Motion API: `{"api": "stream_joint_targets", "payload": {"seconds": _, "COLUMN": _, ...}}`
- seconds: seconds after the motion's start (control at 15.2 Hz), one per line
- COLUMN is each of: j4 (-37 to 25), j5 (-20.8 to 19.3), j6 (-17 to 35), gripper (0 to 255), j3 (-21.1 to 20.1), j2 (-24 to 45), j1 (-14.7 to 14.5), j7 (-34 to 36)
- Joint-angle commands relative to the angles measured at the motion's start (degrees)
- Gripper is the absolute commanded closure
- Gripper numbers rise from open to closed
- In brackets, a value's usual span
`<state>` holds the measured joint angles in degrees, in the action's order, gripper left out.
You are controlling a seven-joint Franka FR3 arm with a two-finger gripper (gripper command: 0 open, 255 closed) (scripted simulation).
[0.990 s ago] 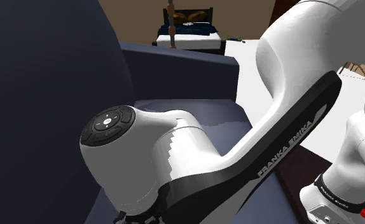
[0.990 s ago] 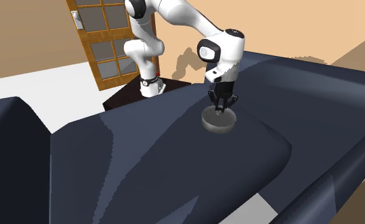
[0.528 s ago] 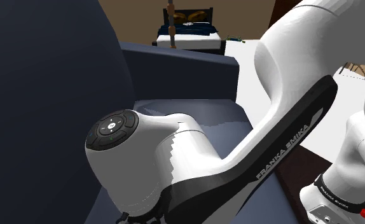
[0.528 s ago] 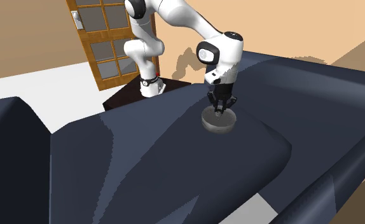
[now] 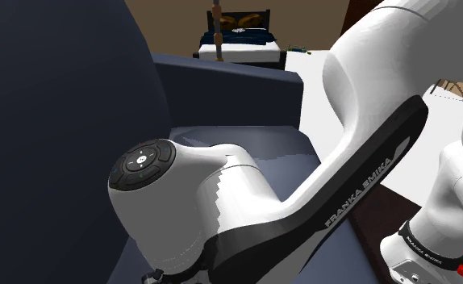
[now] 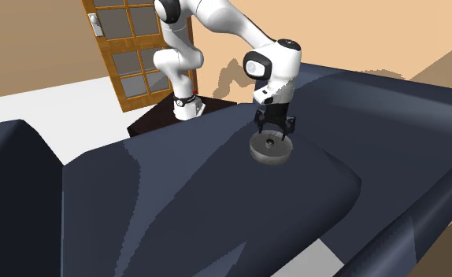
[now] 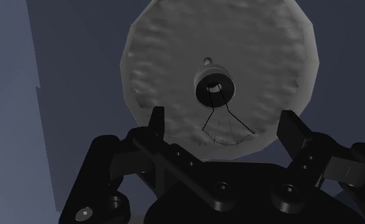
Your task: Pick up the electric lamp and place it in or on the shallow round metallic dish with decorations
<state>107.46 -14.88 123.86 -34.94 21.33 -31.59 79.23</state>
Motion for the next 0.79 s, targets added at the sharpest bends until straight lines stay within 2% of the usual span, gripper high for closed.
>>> {"api": "stream_joint_targets", "payload": {"seconds": 0.0, "j4": -0.74, "j5": 0.78, "j6": -1.55, "gripper": 0, "j3": -0.39, "j2": -0.98, "j1": 0.27, "j7": -0.50}}
{"api": "stream_joint_targets", "payload": {"seconds": 0.2, "j4": -3.25, "j5": 2.70, "j6": -6.01, "gripper": 0, "j3": -1.26, "j2": -3.41, "j1": 0.86, "j7": -1.73}}
{"api": "stream_joint_targets", "payload": {"seconds": 0.73, "j4": -3.25, "j5": 2.70, "j6": -6.01, "gripper": 0, "j3": -1.25, "j2": -3.41, "j1": 0.85, "j7": -1.74}}
